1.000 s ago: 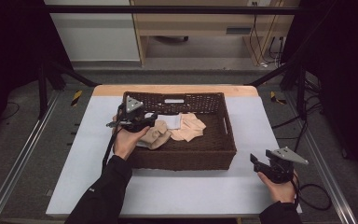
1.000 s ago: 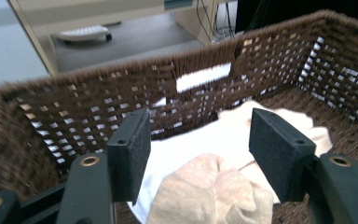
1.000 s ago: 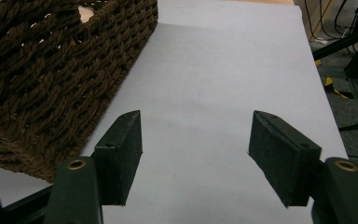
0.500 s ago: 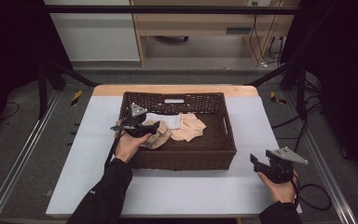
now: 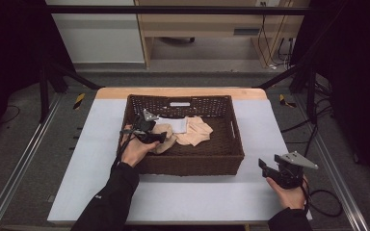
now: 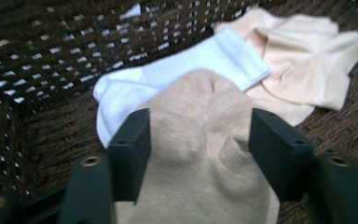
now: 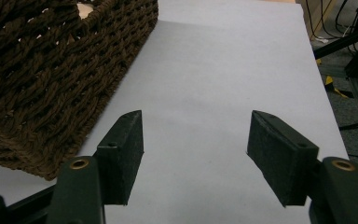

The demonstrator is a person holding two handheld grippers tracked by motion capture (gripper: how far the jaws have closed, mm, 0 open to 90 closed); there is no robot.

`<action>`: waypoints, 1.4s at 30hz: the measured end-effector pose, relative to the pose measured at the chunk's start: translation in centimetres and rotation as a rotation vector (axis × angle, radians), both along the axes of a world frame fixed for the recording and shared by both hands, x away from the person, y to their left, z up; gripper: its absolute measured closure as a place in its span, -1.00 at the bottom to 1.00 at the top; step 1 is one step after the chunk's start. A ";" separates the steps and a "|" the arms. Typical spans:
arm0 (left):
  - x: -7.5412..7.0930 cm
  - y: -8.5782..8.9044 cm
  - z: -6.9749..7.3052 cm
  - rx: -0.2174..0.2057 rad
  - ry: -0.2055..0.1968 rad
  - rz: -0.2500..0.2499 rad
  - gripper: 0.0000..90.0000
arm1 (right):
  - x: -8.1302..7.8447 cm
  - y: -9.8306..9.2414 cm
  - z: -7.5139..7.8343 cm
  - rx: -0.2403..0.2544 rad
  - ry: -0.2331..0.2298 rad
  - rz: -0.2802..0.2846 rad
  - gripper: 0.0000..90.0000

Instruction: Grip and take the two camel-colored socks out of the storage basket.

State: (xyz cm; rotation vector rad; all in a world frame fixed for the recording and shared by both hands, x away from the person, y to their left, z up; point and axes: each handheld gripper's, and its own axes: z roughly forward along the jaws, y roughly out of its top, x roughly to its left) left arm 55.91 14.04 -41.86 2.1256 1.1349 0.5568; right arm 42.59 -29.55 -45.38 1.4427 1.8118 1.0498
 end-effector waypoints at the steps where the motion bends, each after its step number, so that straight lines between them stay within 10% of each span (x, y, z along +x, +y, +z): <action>1: 0.1 -0.1 -0.1 0.014 0.018 0.001 0.00 | 0.0 0.0 0.0 0.006 0.000 -0.001 -0.19; 12: 0.5 0.1 -0.4 0.014 0.077 0.048 0.85 | 0.1 0.1 -0.1 -0.007 0.008 0.025 -0.04; 21: 0.3 0.7 0.3 -0.080 0.027 0.033 0.99 | -0.2 -0.1 0.1 0.008 0.004 0.023 0.05; 26: 0.4 0.6 0.7 -0.151 -0.016 0.004 0.33 | -0.4 -0.3 0.3 0.019 -0.005 0.020 0.04; 29: 1.3 0.6 0.7 -0.108 -0.092 0.022 -0.09 | -0.2 -0.3 0.2 0.016 -0.001 0.019 0.03; 42: 2.9 1.5 -1.1 -0.065 0.051 0.074 -0.12 | -0.2 -0.2 0.1 0.008 0.000 0.027 0.02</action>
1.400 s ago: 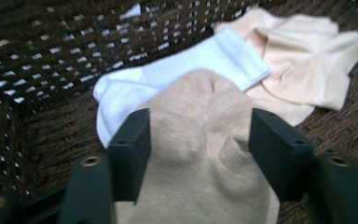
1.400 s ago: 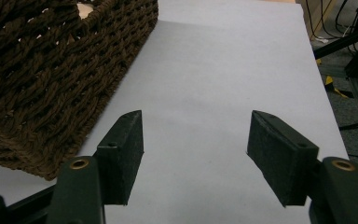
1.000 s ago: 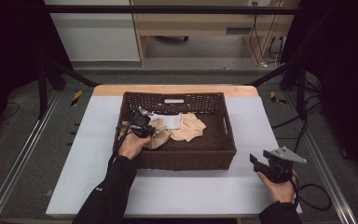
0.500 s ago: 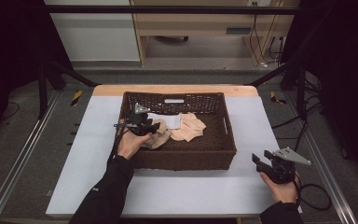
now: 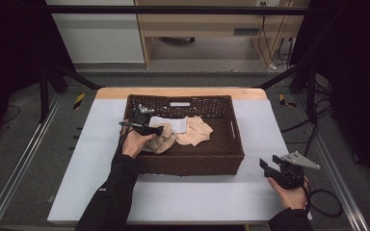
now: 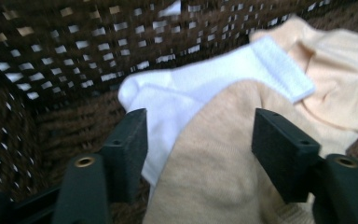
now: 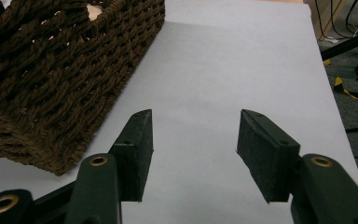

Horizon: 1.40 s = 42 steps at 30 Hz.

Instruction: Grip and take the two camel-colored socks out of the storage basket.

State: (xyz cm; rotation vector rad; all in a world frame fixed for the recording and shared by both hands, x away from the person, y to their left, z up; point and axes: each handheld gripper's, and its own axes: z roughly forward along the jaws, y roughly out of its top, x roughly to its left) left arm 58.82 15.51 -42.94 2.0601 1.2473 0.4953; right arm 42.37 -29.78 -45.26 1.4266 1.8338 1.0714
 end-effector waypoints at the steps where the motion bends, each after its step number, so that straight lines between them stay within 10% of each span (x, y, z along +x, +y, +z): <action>1: 0.0 0.0 0.0 0.002 0.019 -0.002 -0.03 | 0.0 0.0 0.0 0.001 0.000 -0.001 0.02; 3: -0.2 -0.1 0.0 0.008 0.051 -0.002 0.37 | -0.1 0.0 0.1 0.006 -0.001 -0.003 0.02; 10: -0.9 0.3 0.6 0.004 0.078 0.042 0.85 | -0.2 -0.1 0.1 0.000 -0.004 -0.006 0.02; 28: -3.8 1.0 5.5 -0.269 -0.268 0.001 0.87 | -0.2 -0.3 0.3 0.020 -0.019 -0.017 0.04; 42: -8.0 1.5 9.8 -0.400 -0.415 -0.094 0.87 | -0.2 -0.4 0.3 0.026 -0.011 -0.018 0.08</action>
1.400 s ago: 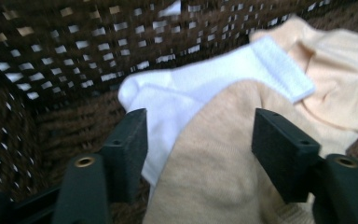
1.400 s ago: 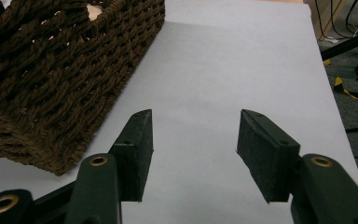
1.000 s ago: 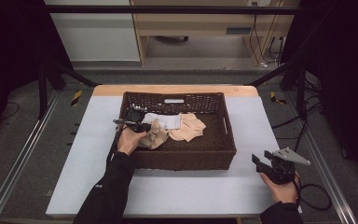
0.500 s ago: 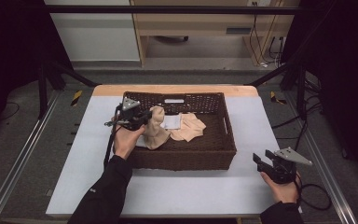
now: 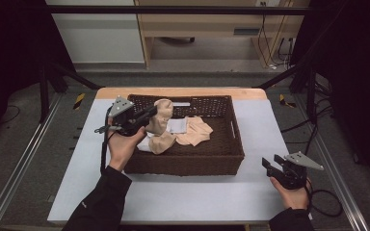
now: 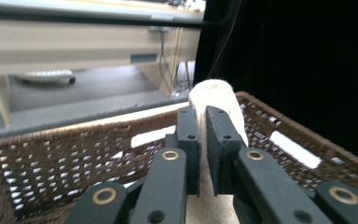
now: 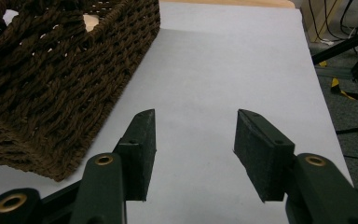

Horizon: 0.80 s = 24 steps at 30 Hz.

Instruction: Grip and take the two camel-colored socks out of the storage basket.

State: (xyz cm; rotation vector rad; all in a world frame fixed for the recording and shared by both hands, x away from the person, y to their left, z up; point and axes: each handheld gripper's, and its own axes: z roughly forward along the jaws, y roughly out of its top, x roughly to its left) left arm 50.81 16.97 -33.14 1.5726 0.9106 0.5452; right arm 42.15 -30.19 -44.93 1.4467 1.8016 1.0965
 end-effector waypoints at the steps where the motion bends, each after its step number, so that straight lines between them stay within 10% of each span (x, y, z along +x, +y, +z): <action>1: -0.4 0.0 0.3 -0.001 -0.008 -0.008 0.87 | 0.0 0.0 0.0 0.002 0.000 -0.001 0.08; 24: -8.4 0.4 3.2 0.010 -0.106 -0.174 0.87 | -0.1 0.1 0.1 -0.008 -0.010 -0.007 0.07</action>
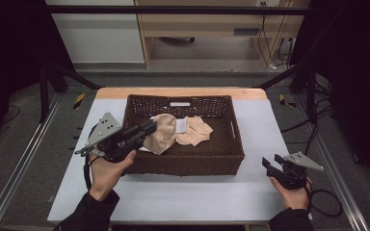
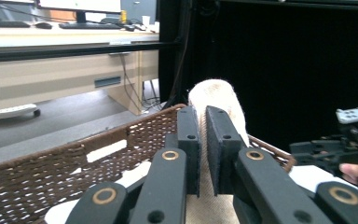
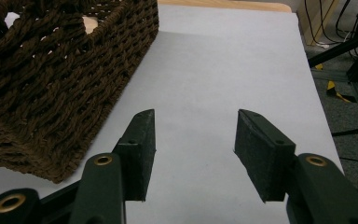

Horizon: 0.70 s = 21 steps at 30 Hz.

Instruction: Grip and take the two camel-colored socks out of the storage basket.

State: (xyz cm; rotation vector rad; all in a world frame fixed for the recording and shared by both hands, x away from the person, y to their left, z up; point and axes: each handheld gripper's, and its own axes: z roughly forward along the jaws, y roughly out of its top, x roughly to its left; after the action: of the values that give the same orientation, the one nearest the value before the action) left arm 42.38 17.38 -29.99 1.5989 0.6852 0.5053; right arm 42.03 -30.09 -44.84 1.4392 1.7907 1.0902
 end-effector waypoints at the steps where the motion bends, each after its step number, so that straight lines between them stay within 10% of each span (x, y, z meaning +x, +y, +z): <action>1: -0.3 0.0 -0.1 0.000 -0.001 -0.006 0.87 | 0.0 0.0 0.0 0.000 0.000 0.000 0.07; 21: -4.6 -0.2 -5.5 0.095 0.088 -0.092 0.87 | -0.2 0.2 0.0 0.003 0.001 0.002 0.06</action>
State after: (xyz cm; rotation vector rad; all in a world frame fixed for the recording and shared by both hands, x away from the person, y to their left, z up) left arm 37.76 17.22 -35.48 1.7417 0.6584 0.4073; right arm 41.87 -29.92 -44.81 1.4402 1.7918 1.0939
